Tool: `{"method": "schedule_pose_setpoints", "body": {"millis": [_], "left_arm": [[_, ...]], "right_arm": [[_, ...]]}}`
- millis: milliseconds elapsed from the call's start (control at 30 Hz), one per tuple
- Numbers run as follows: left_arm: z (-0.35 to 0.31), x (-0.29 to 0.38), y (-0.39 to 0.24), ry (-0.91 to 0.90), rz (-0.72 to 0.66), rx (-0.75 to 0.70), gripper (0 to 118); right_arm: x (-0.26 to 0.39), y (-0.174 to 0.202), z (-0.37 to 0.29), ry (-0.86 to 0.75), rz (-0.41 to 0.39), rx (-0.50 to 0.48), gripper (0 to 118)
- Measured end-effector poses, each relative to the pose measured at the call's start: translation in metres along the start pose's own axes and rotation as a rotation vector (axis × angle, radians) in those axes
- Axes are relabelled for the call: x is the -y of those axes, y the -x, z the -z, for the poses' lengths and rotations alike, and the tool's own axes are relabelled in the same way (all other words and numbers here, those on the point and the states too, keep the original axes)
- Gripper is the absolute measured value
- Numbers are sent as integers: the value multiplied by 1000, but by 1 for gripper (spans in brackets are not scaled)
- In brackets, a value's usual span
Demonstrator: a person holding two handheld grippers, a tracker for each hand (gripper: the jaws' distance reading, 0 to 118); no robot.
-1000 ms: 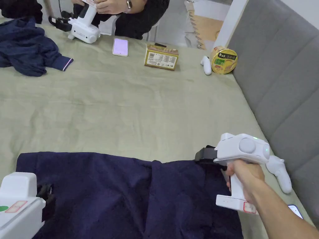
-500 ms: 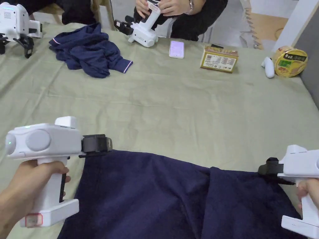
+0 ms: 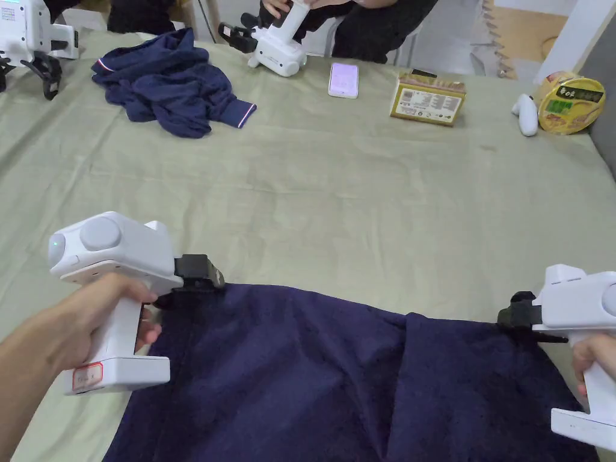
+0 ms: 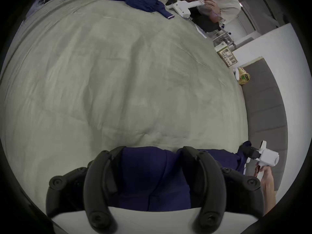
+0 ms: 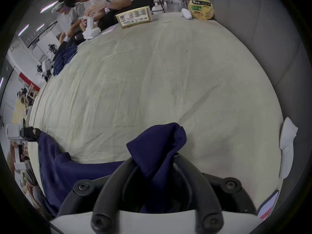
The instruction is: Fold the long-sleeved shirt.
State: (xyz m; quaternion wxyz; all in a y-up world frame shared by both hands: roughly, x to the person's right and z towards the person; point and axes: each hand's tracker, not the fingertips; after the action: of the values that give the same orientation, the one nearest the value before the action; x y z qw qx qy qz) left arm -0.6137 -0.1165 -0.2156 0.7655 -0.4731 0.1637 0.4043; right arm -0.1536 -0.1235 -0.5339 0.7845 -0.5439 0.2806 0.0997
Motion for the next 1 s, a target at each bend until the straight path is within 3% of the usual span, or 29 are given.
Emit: {"method": "schedule_pose_setpoints", "body": {"millis": [67, 133, 167, 233, 300, 467, 600, 867, 1000], "left_arm": [[2, 0, -4, 2, 70, -45, 66], [2, 4, -13, -22, 139, -193, 28], [2, 7, -15, -34, 176, -229, 24], [-6, 13, -11, -66, 133, -153, 21], [-13, 15, -8, -100, 102, -104, 19], [-44, 33, -26, -229, 269, -152, 19], [-83, 51, -35, -328, 307, -104, 19], [-158, 131, -15, -441, 386, -22, 19], [-188, 183, 1, -441, 414, -3, 19]], "right_arm": [[-3, 3, -1, -1, -7, 13, 15], [3, 4, -1, -25, 7, 29, 15], [6, 6, -1, -51, 7, 35, 15], [15, 6, -6, -107, 16, 40, 15], [19, 4, -16, -140, 49, 18, 14], [26, -1, -59, -316, -14, -44, 14], [45, 10, -103, -412, -78, -40, 14], [138, 14, -176, -545, -113, -97, 14], [201, 15, -209, -561, -168, -90, 14]]}}
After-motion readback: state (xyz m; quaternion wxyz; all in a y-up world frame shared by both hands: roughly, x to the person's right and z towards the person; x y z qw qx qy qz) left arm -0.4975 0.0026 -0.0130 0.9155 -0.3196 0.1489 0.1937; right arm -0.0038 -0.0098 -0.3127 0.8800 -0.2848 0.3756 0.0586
